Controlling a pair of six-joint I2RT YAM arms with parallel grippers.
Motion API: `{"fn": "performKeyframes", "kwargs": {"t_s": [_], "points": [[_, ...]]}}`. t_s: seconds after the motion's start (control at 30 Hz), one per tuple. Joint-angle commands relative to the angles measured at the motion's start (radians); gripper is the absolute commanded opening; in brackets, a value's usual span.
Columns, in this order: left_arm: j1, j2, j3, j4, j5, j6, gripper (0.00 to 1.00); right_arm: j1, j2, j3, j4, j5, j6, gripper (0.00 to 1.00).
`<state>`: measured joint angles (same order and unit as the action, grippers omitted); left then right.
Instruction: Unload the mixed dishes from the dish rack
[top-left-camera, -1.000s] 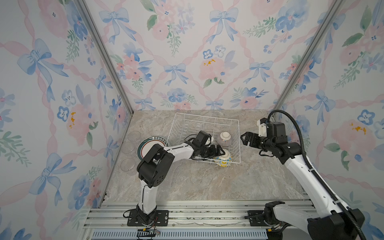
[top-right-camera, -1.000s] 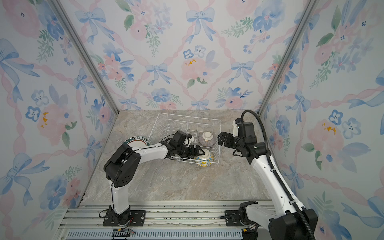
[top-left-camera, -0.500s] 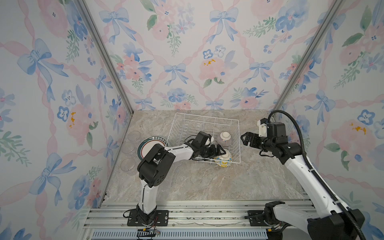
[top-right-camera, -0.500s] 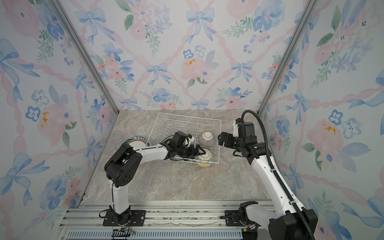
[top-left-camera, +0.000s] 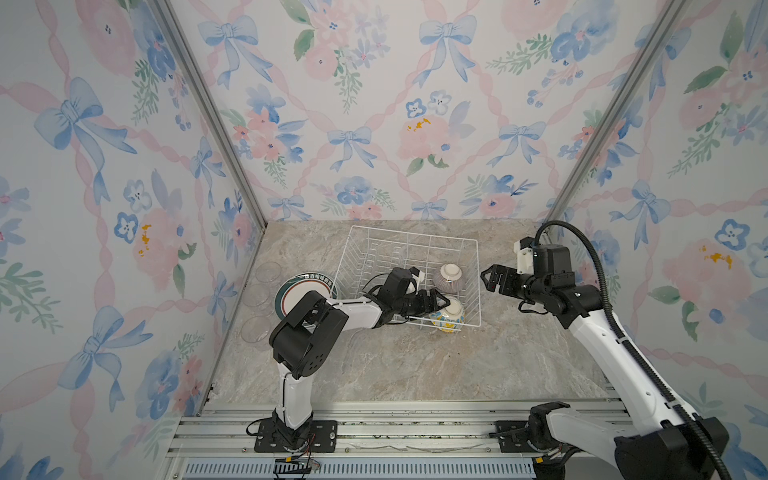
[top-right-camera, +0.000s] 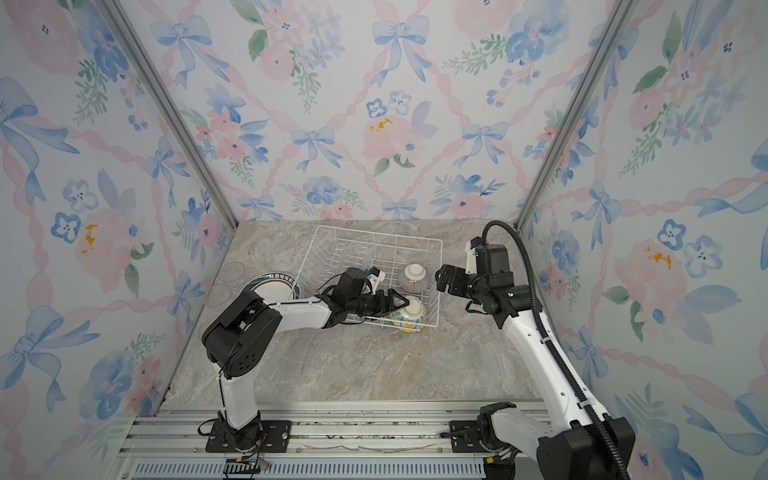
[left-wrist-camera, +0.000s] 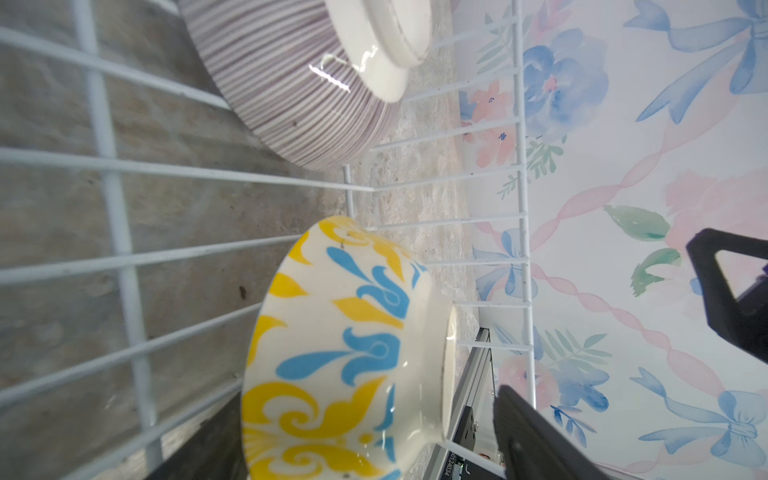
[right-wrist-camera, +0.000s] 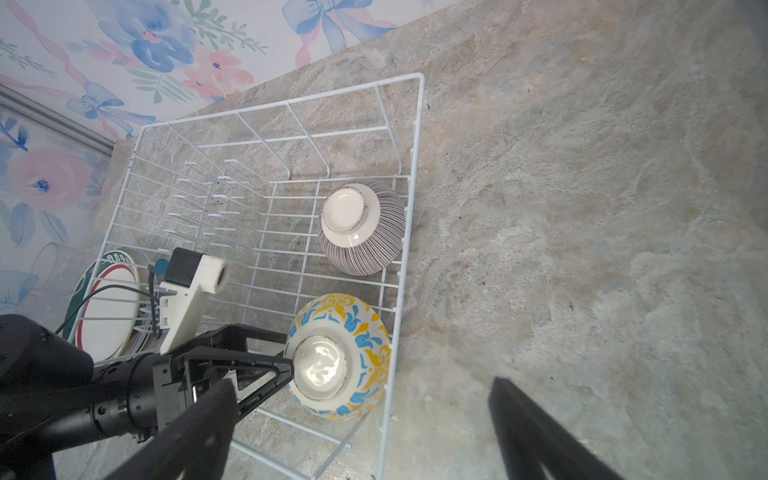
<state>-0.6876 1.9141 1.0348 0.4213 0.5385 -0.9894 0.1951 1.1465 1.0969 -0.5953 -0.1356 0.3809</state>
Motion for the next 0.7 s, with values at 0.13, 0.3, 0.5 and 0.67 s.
{"fn": "performKeyframes", "kwargs": {"t_s": [0.13,0.3,0.5,0.67], "points": [[-0.007,-0.005,0.000,0.204,0.035,-0.062,0.76,-0.012,-0.010,-0.008,-0.037,0.001,-0.013,0.97],[-0.019,0.020,0.008,0.244,0.055,-0.084,0.67,-0.013,-0.011,-0.011,-0.038,0.005,-0.013,0.97],[-0.028,0.050,0.026,0.254,0.083,-0.093,0.61,-0.013,-0.004,-0.009,-0.038,0.005,-0.011,0.97],[-0.045,0.078,0.047,0.255,0.098,-0.092,0.56,-0.014,-0.002,-0.008,-0.038,0.008,-0.010,0.97]]}}
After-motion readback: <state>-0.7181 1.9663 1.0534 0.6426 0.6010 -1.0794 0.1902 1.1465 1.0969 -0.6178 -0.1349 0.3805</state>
